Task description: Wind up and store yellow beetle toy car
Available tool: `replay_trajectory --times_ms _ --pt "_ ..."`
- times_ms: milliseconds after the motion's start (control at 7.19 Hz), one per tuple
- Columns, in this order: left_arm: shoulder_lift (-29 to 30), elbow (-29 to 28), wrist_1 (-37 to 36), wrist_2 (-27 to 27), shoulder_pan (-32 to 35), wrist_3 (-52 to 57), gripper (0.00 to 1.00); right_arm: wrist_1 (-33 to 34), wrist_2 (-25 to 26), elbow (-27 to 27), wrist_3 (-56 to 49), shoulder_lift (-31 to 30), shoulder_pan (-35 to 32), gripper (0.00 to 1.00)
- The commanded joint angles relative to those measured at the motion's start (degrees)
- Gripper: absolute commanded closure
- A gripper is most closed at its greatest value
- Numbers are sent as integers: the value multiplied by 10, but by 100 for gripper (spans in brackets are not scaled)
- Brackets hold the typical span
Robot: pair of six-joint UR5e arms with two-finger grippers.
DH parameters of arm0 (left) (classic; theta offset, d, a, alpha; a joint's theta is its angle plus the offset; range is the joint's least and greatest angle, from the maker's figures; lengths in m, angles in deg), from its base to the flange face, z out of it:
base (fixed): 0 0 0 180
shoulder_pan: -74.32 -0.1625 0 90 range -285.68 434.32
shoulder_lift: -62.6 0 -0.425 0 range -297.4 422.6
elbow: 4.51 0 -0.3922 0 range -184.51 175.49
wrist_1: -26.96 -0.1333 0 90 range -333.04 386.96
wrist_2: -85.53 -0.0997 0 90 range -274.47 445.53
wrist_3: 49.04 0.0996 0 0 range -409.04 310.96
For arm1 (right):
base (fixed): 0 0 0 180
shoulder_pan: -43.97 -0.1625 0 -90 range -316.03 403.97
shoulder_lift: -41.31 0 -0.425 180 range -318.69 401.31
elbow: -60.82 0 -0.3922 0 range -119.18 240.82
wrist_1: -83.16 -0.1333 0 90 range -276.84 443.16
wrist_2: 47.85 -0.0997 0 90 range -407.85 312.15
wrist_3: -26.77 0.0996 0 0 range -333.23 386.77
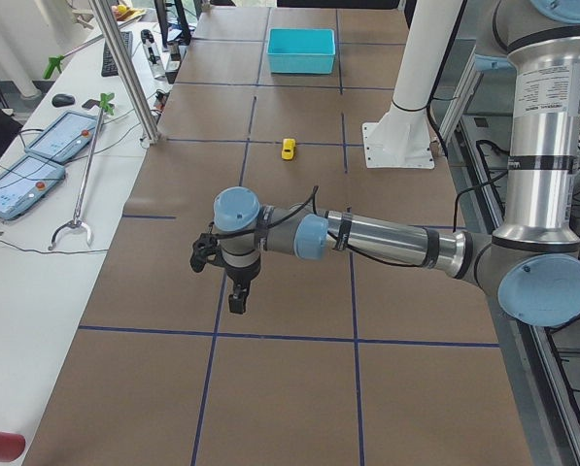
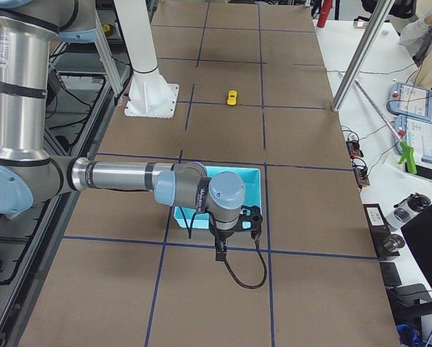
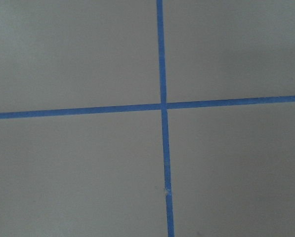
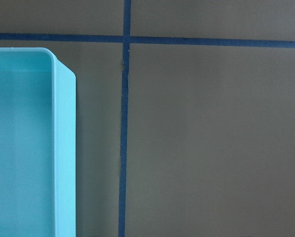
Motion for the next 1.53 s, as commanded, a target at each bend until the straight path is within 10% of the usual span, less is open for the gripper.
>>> replay_trajectory --times_ms 0,695,1112,1390 --pt "51 61 -96 -20 -55 0 0 0 1 1 0 1 0 0" --pt "272 56 -106 -118 -348 3 0 0 -1 0 0 4 0 0" --pt "411 21 -103 -282 -521 217 0 0 -3 -6 1 5 0 0" --pt "453 3 -96 -292 -589 239 0 0 -3 -6 1 3 0 0"
